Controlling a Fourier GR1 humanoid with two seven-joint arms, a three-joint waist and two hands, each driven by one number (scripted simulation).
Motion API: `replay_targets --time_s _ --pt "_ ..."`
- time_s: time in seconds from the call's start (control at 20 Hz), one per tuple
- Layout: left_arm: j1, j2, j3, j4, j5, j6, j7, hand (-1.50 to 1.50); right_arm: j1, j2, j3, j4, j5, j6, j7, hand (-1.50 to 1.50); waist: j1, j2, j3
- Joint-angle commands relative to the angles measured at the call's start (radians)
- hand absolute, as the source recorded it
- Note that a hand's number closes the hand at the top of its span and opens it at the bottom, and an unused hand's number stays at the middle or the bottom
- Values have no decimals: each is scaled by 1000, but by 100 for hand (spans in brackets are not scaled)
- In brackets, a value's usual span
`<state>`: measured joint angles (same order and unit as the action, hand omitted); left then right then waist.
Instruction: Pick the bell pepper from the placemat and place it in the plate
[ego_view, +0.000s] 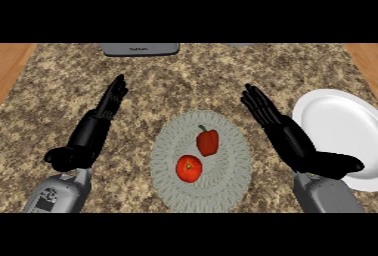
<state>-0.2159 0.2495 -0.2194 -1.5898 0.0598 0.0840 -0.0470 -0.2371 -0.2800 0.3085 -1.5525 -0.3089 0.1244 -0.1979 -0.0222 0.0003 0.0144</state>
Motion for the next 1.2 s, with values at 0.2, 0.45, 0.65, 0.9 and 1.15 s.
replay_targets --time_s 0.2,0.45,0.65,0.9,1.15 --pt "193 -38 48 149 68 52 160 0 -210 -110 -233 72 59 -155 97 150 50 11 -18" --pt "198 -52 76 184 139 26 225 0 -171 -143 -256 177 371 -499 125 -150 32 10 -16" --pt "204 -49 91 190 137 17 228 0 -94 -19 -263 226 339 -518 -99 -150 27 1 -14" --pt "214 -86 100 226 109 3 200 0 -74 -53 -218 108 453 -459 51 -150 22 -1 -15" --pt "222 -77 97 163 135 12 270 0 -140 -209 -67 46 559 -283 346 -150 21 -5 -17"
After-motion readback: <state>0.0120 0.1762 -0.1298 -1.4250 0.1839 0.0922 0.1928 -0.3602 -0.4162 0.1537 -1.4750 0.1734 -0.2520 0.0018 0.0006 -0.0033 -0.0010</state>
